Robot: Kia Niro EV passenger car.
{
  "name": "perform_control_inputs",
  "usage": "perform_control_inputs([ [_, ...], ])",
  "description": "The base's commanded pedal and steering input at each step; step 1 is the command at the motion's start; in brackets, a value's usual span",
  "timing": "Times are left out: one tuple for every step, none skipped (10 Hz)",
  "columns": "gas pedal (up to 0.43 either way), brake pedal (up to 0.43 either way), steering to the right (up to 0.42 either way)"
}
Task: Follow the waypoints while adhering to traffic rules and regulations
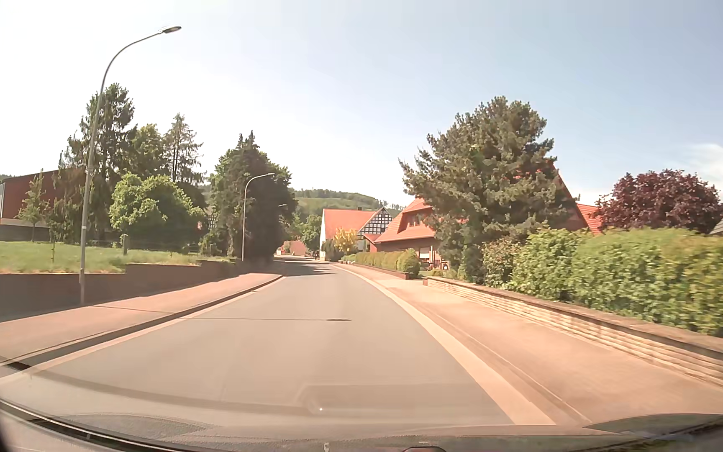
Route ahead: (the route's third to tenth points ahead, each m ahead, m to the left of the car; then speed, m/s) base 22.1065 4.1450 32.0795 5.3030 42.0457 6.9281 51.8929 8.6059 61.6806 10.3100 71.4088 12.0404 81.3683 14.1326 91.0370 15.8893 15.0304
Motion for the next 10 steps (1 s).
perform_control_inputs([
  [0.197,0.000,-0.030],
  [0.197,0.000,-0.030],
  [0.197,0.000,-0.030],
  [0.197,0.000,-0.030],
  [0.209,0.000,-0.030],
  [0.209,0.000,-0.029],
  [0.209,0.000,-0.028],
  [0.209,0.000,-0.026],
  [0.209,0.000,-0.022],
  [0.209,0.000,-0.022],
])
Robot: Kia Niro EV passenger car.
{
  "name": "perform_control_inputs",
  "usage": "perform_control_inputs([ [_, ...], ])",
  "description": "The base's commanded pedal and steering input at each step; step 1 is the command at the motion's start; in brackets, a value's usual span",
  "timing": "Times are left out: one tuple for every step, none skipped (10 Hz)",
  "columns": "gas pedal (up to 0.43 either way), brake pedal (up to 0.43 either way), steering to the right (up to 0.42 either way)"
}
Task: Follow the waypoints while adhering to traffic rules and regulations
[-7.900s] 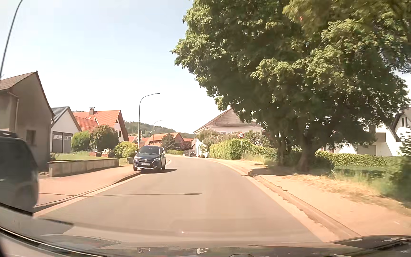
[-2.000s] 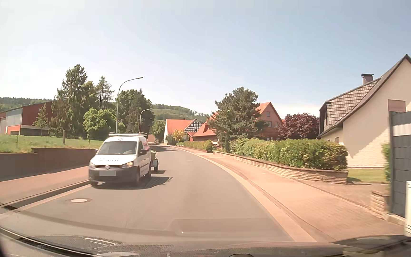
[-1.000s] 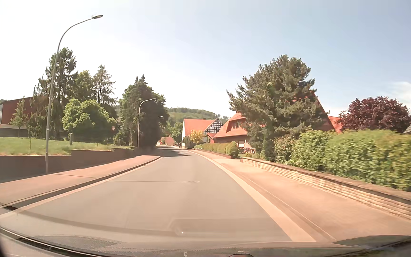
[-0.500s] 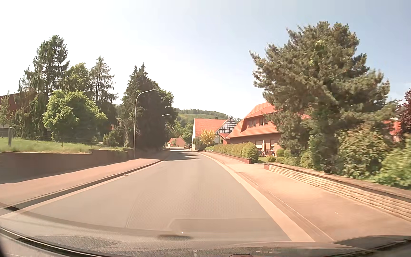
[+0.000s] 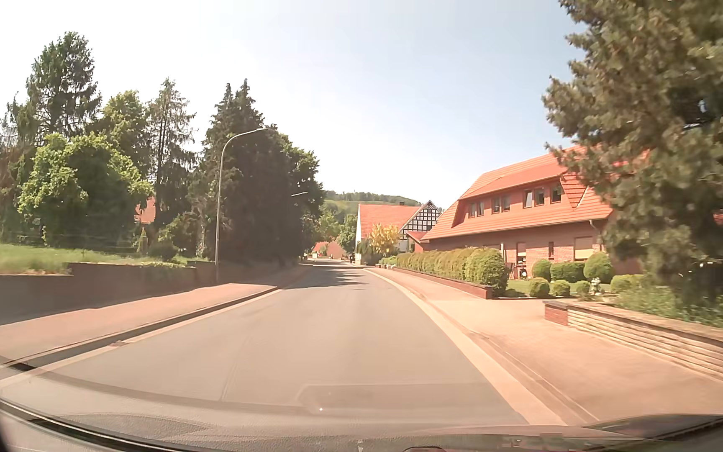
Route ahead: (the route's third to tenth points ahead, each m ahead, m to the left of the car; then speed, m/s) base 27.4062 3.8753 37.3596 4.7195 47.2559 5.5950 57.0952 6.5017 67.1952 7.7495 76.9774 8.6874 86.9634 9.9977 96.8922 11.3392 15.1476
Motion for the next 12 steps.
perform_control_inputs([
  [0.209,0.000,-0.022],
  [0.209,0.000,-0.021],
  [0.209,0.000,-0.020],
  [0.209,0.000,-0.018],
  [0.209,0.000,-0.016],
  [0.209,0.000,-0.016],
  [0.209,0.000,-0.016],
  [0.197,0.000,-0.016],
  [0.177,0.000,-0.016],
  [0.169,0.000,-0.015],
  [0.157,0.000,-0.014],
  [0.138,0.000,-0.012],
])
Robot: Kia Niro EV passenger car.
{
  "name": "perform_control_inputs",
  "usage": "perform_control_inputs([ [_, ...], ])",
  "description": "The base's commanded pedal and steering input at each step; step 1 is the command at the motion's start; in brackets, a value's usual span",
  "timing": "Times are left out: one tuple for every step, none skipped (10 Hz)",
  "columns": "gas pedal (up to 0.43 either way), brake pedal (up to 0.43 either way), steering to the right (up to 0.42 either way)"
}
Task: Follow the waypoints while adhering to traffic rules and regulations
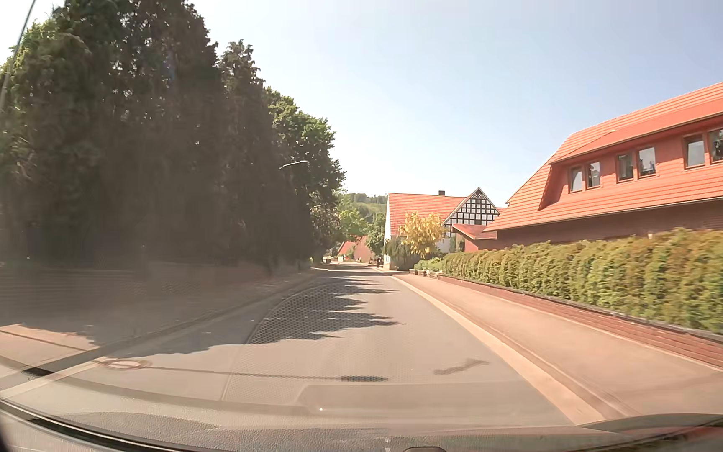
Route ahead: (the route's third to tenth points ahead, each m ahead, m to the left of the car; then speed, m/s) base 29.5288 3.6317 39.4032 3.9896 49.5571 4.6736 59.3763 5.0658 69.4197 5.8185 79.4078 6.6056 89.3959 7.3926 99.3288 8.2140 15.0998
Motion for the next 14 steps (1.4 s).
perform_control_inputs([
  [0.130,0.000,-0.011],
  [0.098,0.000,-0.011],
  [0.087,0.000,-0.011],
  [0.087,0.000,-0.009],
  [0.087,0.000,-0.008],
  [0.087,0.000,-0.008],
  [0.087,0.000,-0.008],
  [0.098,0.000,-0.007],
  [0.118,0.000,-0.007],
  [0.138,0.000,-0.007],
  [0.150,0.000,-0.007],
  [0.157,0.000,-0.008],
  [0.169,0.000,-0.008],
  [0.177,0.000,-0.007],
])
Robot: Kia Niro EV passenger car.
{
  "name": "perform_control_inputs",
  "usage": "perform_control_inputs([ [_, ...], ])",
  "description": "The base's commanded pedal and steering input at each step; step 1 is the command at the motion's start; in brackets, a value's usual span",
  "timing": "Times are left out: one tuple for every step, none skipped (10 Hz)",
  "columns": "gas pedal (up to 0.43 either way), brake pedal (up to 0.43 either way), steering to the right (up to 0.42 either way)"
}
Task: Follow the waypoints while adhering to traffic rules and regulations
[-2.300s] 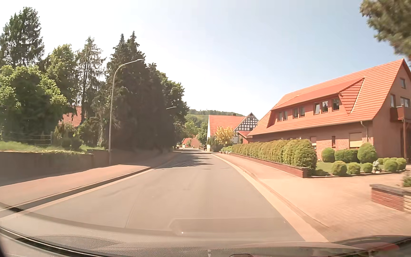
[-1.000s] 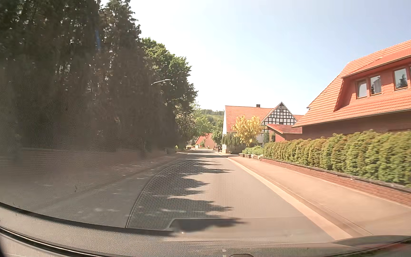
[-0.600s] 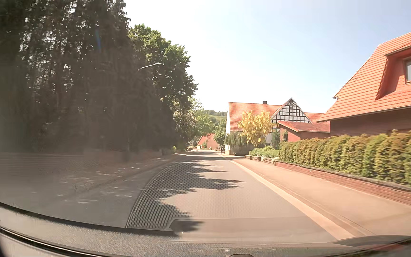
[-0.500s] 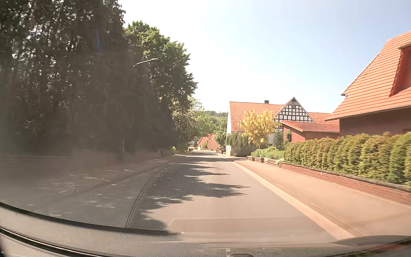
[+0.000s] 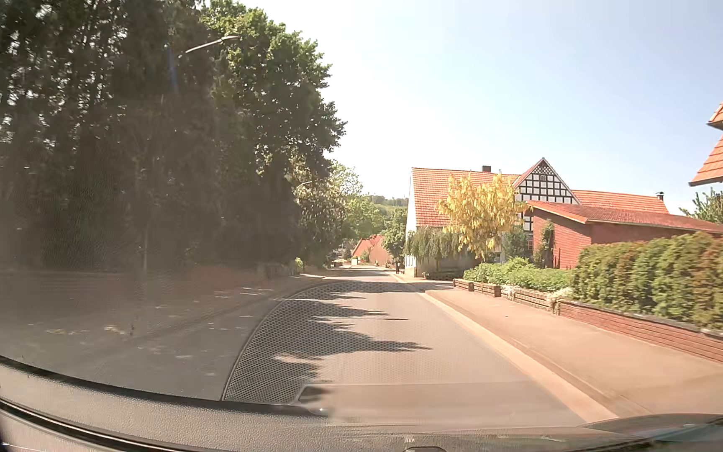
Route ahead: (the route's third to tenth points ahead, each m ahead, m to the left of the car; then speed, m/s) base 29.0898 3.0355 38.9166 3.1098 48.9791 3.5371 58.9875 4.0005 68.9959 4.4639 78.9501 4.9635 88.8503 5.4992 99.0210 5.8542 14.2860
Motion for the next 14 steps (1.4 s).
perform_control_inputs([
  [0.189,0.000,-0.006],
  [0.197,0.000,-0.007],
  [0.197,0.000,-0.007],
  [0.209,0.000,-0.007],
  [0.209,0.000,-0.007],
  [0.220,0.000,-0.007],
  [0.220,0.000,-0.007],
  [0.220,0.000,-0.007],
  [0.220,0.000,-0.007],
  [0.228,0.000,-0.007],
  [0.228,0.000,-0.007],
  [0.228,0.000,-0.008],
  [0.228,0.000,-0.008],
  [0.228,0.000,-0.009],
])
